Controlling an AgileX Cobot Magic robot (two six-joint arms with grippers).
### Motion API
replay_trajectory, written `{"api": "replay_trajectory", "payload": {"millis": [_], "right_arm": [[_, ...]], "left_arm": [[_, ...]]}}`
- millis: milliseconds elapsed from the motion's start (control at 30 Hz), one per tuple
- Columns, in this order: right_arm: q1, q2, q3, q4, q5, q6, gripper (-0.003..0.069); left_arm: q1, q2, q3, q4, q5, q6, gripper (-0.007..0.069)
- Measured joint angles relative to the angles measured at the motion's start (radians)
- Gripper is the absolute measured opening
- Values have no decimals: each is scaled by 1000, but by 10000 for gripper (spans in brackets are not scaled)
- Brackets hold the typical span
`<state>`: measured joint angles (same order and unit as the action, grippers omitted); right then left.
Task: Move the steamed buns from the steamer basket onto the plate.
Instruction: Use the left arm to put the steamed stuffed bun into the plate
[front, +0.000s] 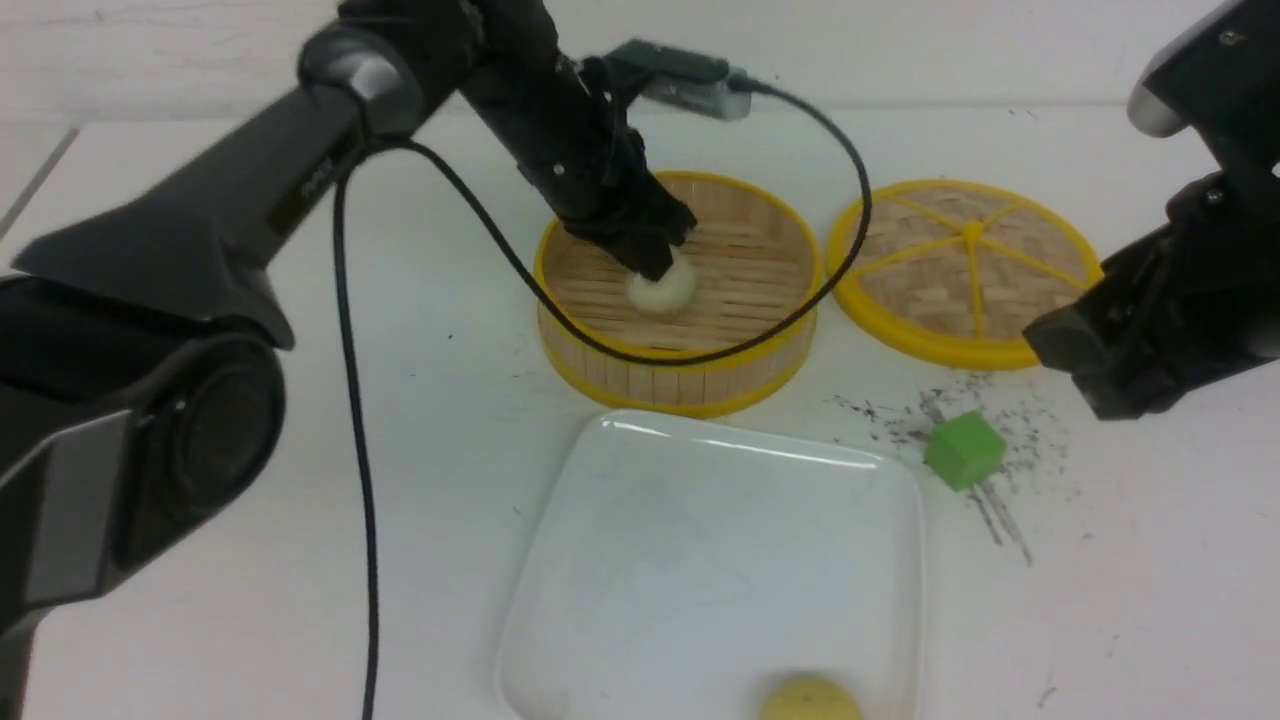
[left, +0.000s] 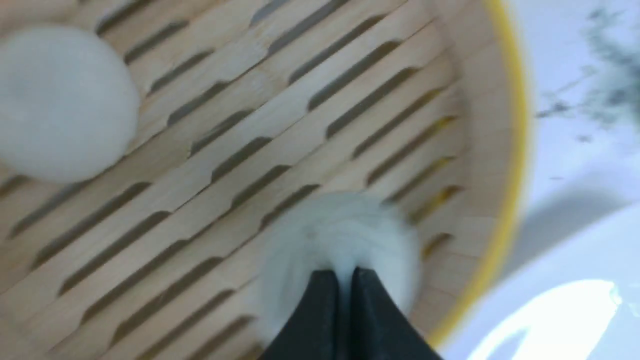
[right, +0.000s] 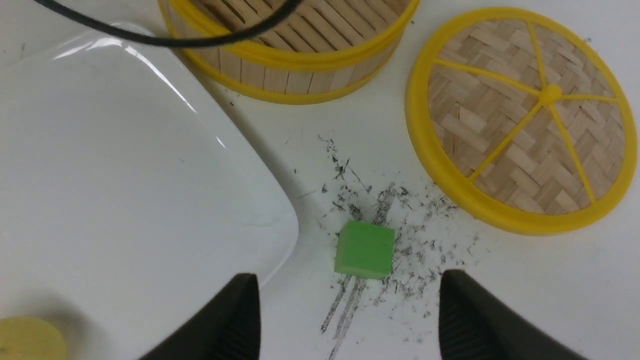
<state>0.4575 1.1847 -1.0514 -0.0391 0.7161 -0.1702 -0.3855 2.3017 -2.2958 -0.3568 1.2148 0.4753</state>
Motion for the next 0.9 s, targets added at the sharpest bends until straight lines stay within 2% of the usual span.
{"api": "replay_trajectory", "payload": {"millis": [267,500,667,833,900], "right_arm": [[0,0,0,0,-1,0,474],[0,0,0,-1,-1,0,474],[0,0,0,-1,-1,0,474],[0,0,0,-1,0,0,474],[0,0,0,0,1,1,474]], "left_arm": [[1,-189,0,28,23,-67,22],[1,-387,62,126,23,-199,22],[1,-547,265,127,23,-239,22],[-8,-732,656,96,14,-230,22],[-15,-798,833,66,-51,-197,22]]}}
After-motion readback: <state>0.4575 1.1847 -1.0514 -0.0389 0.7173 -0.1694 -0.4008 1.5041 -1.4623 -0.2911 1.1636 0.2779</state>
